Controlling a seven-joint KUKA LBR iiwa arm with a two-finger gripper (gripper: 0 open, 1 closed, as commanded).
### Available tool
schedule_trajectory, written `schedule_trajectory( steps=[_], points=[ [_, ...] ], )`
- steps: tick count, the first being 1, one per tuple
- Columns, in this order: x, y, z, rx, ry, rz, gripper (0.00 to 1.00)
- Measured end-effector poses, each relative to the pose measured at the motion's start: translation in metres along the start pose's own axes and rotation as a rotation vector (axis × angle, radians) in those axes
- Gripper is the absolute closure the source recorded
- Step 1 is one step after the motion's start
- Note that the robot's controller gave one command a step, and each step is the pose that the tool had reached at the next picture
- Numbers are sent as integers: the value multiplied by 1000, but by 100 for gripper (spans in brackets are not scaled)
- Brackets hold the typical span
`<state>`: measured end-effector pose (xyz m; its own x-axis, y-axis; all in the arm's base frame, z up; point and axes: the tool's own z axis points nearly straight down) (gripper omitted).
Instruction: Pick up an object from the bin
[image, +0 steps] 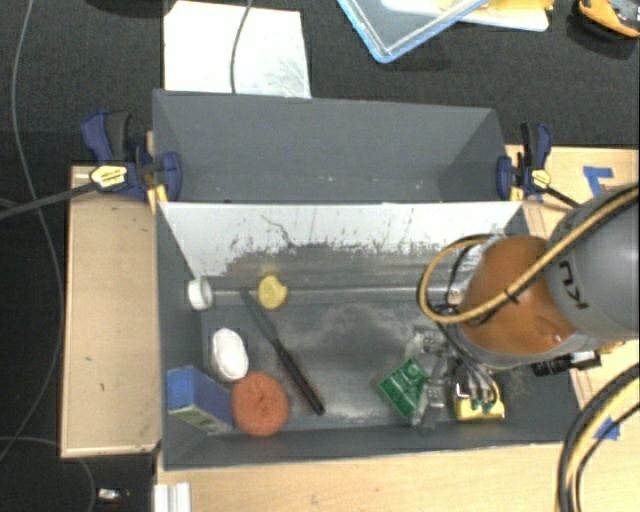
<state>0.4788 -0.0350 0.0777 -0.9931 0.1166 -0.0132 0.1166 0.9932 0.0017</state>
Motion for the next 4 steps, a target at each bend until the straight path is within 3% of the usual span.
schedule_trajectory(
  steps=[1,2,3,4],
  points=[
    [0,-8,6,0,-1,-131,0],
    [0,6,7,-1,-3,-405,100],
    [0,6,7,-1,-3,-406,100],
    [-39,-3,7,-1,-8,-583,100]
  ],
)
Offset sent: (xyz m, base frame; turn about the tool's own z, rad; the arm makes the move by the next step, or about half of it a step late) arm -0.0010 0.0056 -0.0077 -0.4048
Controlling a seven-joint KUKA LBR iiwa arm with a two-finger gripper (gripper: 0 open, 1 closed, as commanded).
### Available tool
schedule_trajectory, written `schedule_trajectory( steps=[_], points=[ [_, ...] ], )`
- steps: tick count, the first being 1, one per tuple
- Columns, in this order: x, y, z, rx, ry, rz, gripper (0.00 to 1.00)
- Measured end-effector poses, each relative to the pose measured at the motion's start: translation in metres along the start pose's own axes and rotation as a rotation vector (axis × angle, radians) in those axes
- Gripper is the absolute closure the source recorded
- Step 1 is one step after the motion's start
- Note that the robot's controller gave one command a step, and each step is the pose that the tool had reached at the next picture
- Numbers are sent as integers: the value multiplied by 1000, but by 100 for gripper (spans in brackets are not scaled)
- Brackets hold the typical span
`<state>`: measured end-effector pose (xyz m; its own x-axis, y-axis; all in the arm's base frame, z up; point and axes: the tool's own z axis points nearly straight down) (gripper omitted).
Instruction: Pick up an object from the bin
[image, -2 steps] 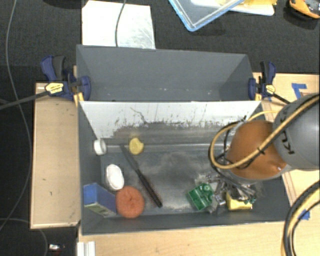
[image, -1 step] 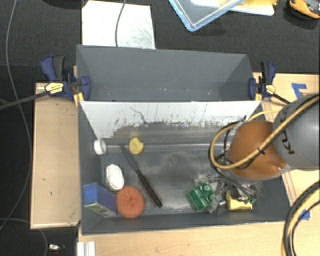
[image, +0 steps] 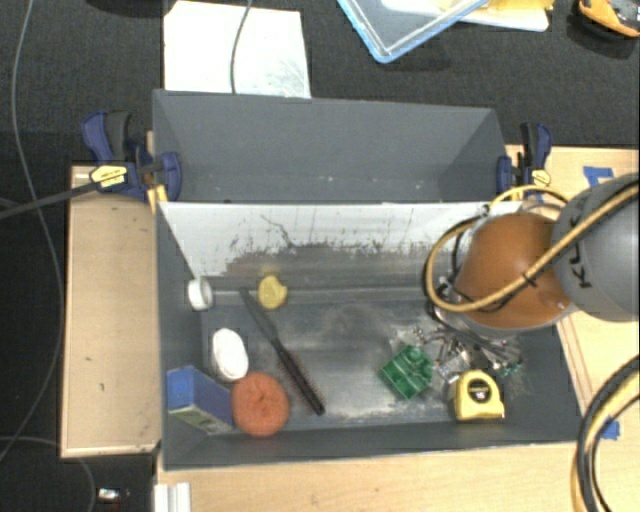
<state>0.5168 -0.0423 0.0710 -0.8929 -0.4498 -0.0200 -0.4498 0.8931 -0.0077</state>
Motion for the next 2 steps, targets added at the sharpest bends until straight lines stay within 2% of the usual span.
schedule_trajectory(
  steps=[1,2],
  points=[
    [0,0,0,0,0,0,100],
    [7,-4,-17,1,-3,17,100]
  ],
)
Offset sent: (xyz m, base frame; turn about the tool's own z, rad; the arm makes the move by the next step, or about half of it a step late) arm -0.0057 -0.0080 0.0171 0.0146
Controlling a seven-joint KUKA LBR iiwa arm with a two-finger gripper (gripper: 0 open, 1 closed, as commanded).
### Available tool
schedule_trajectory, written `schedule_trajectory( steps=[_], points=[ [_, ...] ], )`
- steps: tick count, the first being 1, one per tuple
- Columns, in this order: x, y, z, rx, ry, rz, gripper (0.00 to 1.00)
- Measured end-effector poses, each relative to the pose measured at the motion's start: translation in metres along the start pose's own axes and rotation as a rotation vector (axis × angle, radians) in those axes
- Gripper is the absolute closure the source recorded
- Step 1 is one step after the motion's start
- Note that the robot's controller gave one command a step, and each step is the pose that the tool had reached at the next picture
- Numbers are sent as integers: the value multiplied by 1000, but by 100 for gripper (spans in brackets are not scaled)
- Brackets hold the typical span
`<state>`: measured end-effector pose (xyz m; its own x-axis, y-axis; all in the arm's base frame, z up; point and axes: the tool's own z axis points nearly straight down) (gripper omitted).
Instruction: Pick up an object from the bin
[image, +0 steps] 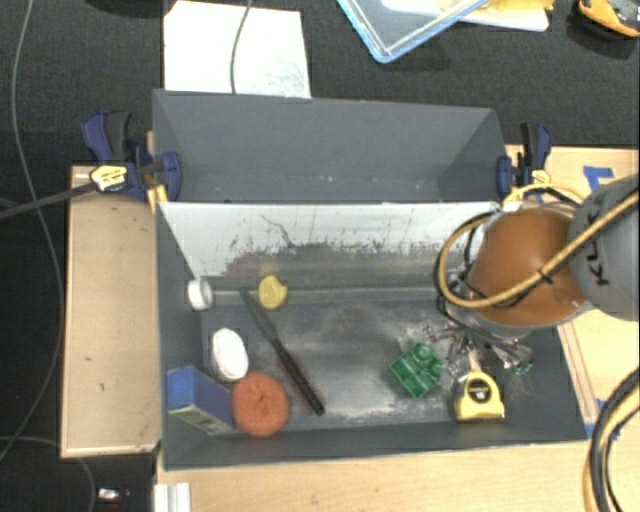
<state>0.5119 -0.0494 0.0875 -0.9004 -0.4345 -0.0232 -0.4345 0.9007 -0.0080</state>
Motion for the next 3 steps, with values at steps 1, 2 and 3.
schedule_trajectory(
  steps=[1,2,3],
  points=[
    [-2,2,-49,0,0,-15,100],
    [3,-6,-20,-1,1,-98,100],
    [2,-9,-3,-2,1,-160,100]
  ],
)
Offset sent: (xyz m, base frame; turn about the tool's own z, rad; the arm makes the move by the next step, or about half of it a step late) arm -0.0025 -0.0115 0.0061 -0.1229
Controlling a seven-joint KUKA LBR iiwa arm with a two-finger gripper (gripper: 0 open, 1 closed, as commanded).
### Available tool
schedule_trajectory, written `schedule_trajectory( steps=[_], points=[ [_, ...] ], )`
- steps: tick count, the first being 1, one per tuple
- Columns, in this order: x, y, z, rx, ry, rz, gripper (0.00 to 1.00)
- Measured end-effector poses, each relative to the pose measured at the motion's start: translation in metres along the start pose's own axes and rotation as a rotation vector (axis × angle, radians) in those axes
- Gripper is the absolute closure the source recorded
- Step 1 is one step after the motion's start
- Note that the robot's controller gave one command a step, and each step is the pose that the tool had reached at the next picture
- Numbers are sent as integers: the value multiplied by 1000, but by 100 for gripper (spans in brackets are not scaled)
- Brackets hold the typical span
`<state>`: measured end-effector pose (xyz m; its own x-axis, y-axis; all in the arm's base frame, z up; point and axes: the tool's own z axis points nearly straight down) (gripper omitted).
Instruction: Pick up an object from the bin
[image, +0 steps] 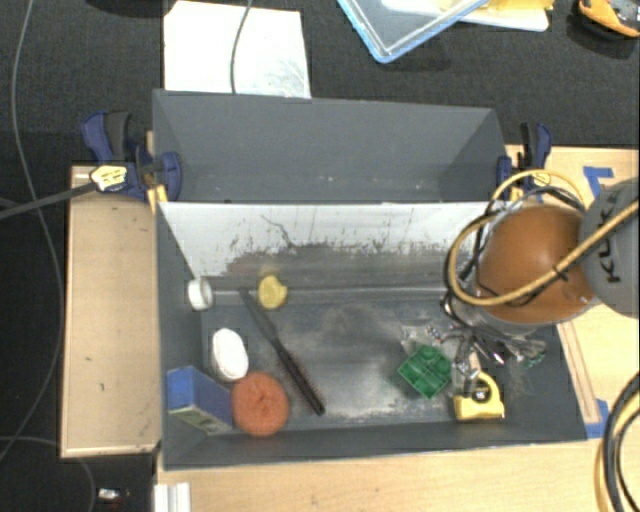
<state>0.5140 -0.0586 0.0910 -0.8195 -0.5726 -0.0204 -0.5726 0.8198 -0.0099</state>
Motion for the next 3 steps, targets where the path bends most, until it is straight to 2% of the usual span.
schedule_trajectory(
  steps=[1,3],
  points=[
    [5,-6,9,-3,-4,-76,100],
    [5,-6,9,-3,-4,-73,100]
  ],
)
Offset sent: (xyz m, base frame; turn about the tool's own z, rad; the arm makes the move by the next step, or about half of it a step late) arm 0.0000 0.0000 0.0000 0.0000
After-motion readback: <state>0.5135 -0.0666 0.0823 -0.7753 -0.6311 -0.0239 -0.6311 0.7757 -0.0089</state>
